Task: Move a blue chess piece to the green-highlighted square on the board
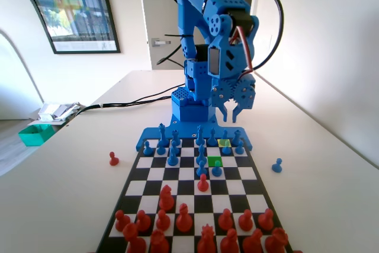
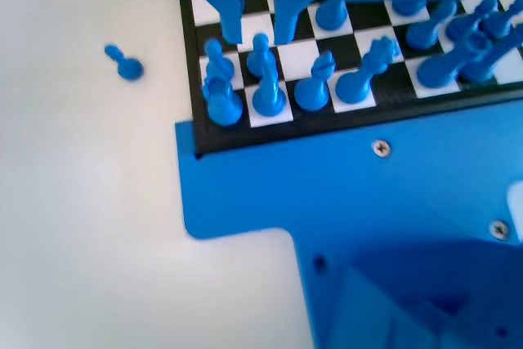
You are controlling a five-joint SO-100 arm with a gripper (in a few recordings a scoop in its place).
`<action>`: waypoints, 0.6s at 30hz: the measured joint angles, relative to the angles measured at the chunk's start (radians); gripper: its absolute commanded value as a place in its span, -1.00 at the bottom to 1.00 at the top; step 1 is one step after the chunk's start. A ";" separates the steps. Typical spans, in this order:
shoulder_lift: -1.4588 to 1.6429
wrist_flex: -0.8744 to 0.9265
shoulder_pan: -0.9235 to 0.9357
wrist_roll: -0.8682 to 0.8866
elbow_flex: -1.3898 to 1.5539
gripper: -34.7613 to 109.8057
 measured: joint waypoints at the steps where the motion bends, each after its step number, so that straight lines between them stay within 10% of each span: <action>1: 0.000 0.003 0.003 -0.003 0.003 -0.41; 18: -0.031 -0.110 0.018 -0.012 0.060 -0.40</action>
